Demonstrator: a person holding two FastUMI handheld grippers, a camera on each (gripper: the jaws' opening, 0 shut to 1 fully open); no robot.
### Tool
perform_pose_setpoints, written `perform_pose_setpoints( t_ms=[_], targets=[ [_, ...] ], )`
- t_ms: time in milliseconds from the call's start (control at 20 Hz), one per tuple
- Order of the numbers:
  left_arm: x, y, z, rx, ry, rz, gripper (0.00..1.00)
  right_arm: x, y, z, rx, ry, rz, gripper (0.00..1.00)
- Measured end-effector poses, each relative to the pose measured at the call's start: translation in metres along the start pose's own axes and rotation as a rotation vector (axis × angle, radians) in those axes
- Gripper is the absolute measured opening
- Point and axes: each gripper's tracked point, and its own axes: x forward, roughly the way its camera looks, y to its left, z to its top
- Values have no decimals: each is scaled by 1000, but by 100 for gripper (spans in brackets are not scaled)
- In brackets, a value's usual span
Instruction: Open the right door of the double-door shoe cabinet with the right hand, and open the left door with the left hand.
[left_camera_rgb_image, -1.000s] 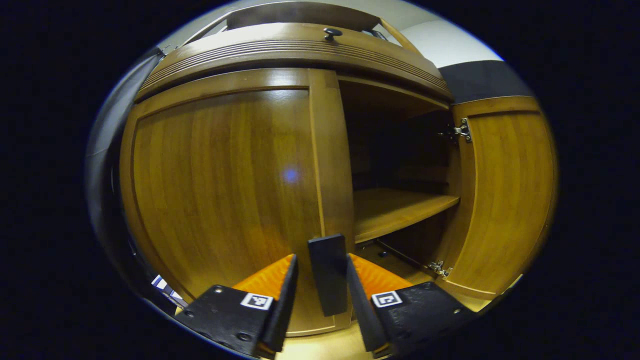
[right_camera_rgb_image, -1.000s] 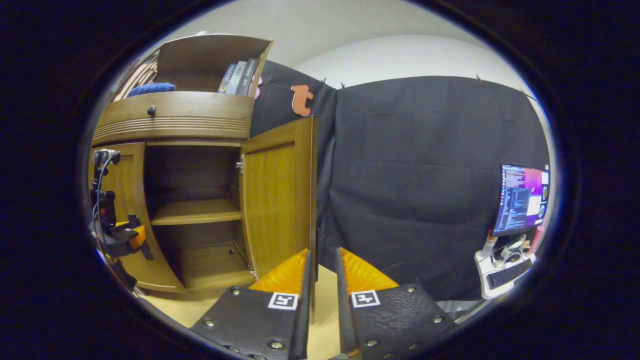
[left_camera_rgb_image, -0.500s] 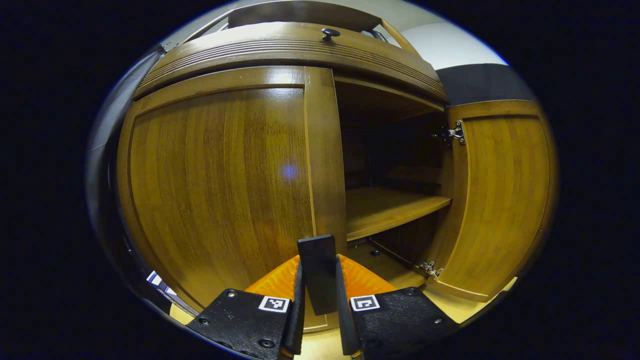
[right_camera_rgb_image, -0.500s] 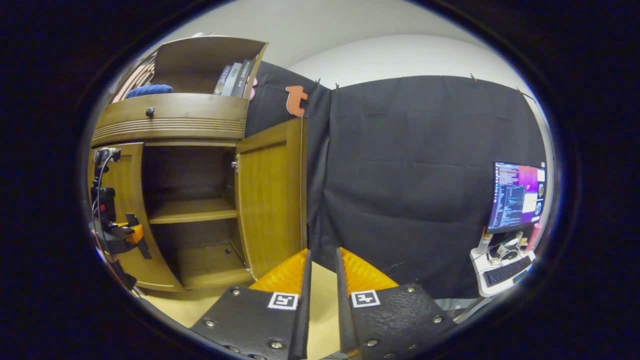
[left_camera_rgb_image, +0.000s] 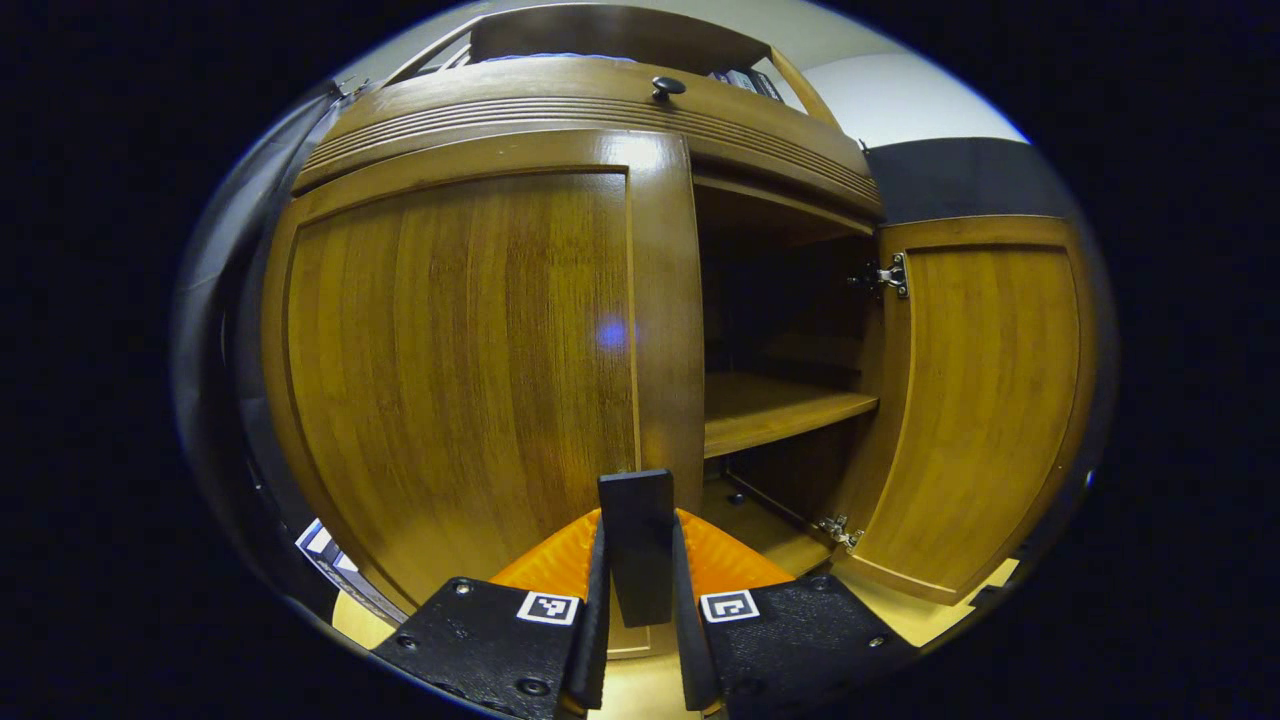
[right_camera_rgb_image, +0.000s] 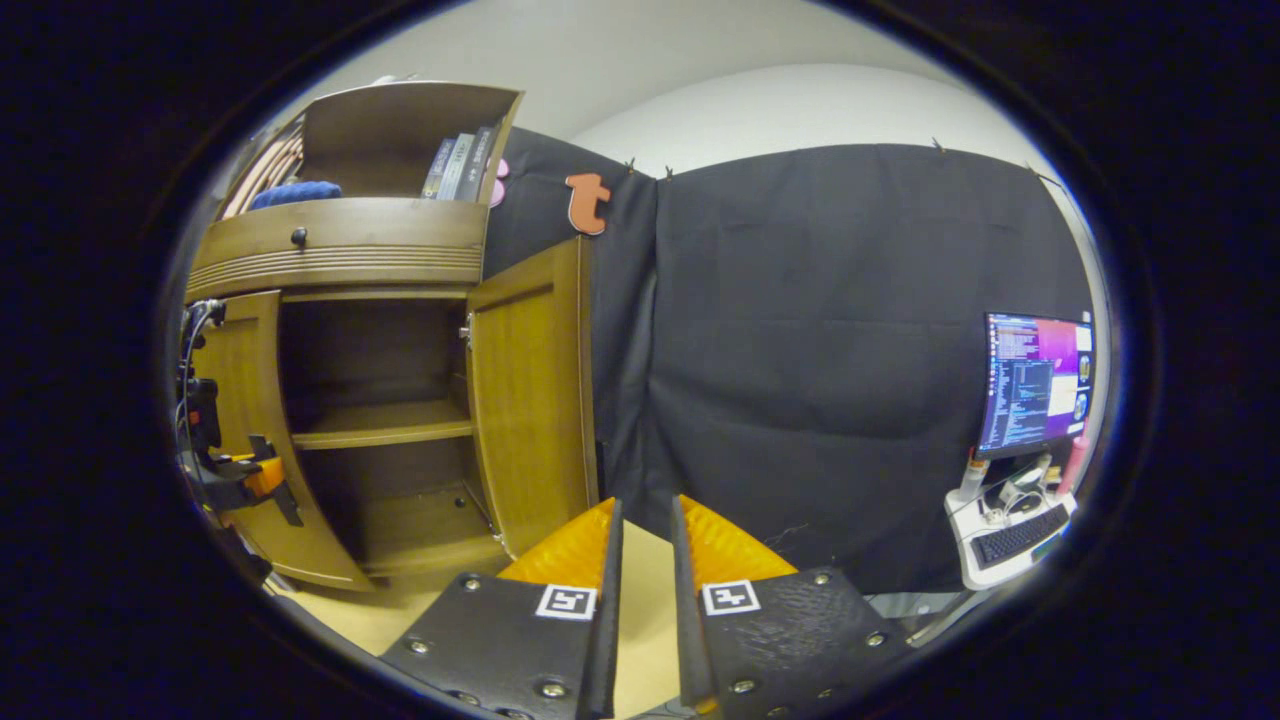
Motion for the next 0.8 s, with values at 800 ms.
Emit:
perform_pose_setpoints(
  t_ms=[800],
  targets=[
    [-86,10,-11,-45,1,51,30,12,12,-11,-35,53,174,25]
  ],
)
